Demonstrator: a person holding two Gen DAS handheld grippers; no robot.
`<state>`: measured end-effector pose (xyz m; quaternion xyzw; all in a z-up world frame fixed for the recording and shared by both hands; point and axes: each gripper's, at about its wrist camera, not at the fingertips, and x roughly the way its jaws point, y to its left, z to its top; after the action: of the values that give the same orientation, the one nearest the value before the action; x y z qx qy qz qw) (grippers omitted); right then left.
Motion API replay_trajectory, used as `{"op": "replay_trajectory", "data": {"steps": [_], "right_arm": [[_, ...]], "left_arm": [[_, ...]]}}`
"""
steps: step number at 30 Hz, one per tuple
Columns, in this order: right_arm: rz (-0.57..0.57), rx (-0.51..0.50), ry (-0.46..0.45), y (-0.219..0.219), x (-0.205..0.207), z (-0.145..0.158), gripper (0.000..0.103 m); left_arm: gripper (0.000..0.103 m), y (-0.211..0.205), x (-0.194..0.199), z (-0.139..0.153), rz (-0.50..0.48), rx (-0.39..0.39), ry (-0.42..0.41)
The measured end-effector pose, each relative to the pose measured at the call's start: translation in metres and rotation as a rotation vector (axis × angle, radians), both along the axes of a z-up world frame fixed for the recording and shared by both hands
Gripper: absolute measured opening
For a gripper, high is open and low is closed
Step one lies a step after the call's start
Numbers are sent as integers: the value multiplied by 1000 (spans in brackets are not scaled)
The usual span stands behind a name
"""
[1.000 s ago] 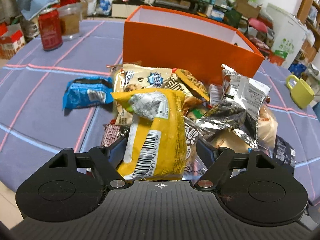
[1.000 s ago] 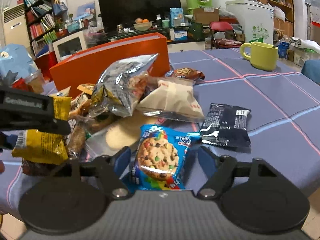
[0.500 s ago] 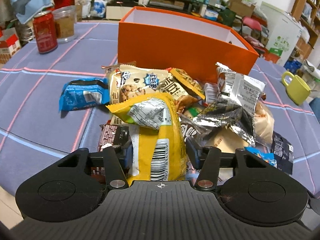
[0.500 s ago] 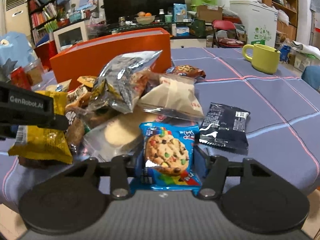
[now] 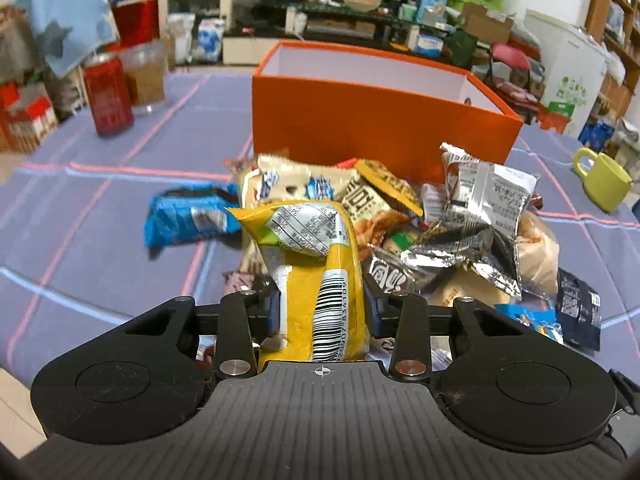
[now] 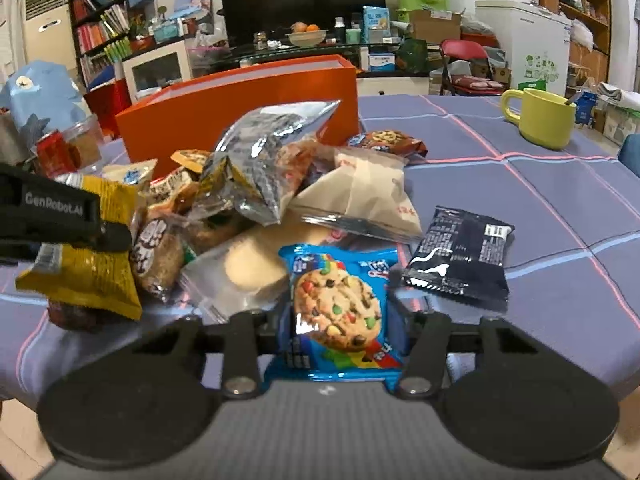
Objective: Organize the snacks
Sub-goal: 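Lift both packets over the orange box and open both grippers to drop them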
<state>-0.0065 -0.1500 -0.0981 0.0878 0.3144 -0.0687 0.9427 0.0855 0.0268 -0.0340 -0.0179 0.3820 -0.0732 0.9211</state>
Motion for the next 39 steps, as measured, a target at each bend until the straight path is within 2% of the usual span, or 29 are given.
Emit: {"op": "replay_trajectory", "data": {"steps": [15,23,31,36,39], "right_arm": [[33,-28,-6,9,-5,2,56],[45,-42,-37,5,-18,16,56],[72,-44,-91,6,-30,33,56],[105,-65,-153,12,-38,47,55],[140,-61,-180,11,-38,65,55]], "left_arm": [[22,11,-1,10,27,62,-25],[22,27,-2,21,41,24,-50],[21,46,-21,46,23,-53,-128],[21,40,-25,57,17,-34,-166],[21,32,-14,71,1,-27,-185]]}}
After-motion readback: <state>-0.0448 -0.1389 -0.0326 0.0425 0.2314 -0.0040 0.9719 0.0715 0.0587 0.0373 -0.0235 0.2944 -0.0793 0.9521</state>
